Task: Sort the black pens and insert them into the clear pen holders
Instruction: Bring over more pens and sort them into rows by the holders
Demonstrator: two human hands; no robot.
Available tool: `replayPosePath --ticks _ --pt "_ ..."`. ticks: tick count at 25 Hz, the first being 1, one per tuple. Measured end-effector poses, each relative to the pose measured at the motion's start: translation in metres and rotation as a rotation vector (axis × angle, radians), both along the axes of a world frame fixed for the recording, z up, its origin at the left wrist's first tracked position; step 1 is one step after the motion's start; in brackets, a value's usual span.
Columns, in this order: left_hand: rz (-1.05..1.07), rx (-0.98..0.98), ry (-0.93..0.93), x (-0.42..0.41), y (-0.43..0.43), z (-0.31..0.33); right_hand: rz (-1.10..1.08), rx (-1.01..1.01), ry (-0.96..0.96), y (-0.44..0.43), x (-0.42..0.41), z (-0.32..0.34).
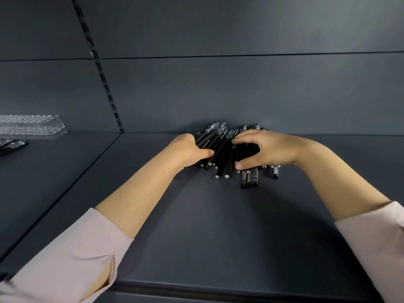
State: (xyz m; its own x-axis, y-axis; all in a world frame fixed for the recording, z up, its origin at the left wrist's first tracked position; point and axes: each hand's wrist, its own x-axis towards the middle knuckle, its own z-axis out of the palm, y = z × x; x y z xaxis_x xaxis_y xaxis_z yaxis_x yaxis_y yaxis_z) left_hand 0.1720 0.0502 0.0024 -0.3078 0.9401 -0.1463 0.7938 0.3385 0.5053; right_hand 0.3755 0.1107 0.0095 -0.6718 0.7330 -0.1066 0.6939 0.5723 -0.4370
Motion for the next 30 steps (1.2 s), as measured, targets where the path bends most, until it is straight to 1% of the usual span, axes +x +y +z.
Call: replayPosePath --ticks 8,10,11,13,15,17,18,20,22,24,25,27,30 --pt "0.051 -0.004 -0.138 -0.012 -0.001 0.005 0.008 0.034 -0.024 0.000 -0.001 0.000" --pt "0.073 -0.021 -0.209 -0.013 -0.003 0.008 -0.003 0.034 -0.014 0.000 -0.001 0.000" --pt "0.081 -0.024 -0.275 -0.017 -0.003 0.010 -0.016 0.031 0.004 -0.001 -0.002 0.000" --pt "0.094 -0.023 -0.443 -0.025 -0.005 0.012 -0.042 0.044 0.058 -0.004 -0.004 0.003" --pt "0.106 -0.023 -0.575 -0.034 -0.011 0.015 -0.059 0.106 0.139 -0.008 -0.011 0.006" --pt "0.113 -0.014 -0.658 -0.043 -0.020 0.018 -0.122 0.107 0.304 -0.015 -0.025 0.007" --pt "0.112 -0.009 -0.694 -0.049 -0.026 0.020 -0.164 0.069 0.388 -0.018 -0.035 0.007" --pt "0.108 0.003 -0.765 -0.061 -0.039 0.024 -0.227 -0.046 0.491 -0.027 -0.061 0.007" --pt "0.095 0.011 -0.823 -0.077 -0.056 0.030 -0.309 -0.265 0.614 -0.040 -0.093 0.009" --pt "0.076 0.017 -0.872 -0.096 -0.077 0.037 -0.395 -0.521 0.781 -0.056 -0.125 0.018" --pt "0.067 0.016 -0.890 -0.107 -0.088 0.040 -0.413 -0.613 0.844 -0.065 -0.141 0.022" --pt "0.052 0.018 -0.911 -0.135 -0.112 0.043 -0.419 -0.697 0.921 -0.084 -0.178 0.027" --pt "0.052 0.035 -0.932 -0.179 -0.149 0.042 -0.434 -0.736 1.032 -0.117 -0.236 0.027"
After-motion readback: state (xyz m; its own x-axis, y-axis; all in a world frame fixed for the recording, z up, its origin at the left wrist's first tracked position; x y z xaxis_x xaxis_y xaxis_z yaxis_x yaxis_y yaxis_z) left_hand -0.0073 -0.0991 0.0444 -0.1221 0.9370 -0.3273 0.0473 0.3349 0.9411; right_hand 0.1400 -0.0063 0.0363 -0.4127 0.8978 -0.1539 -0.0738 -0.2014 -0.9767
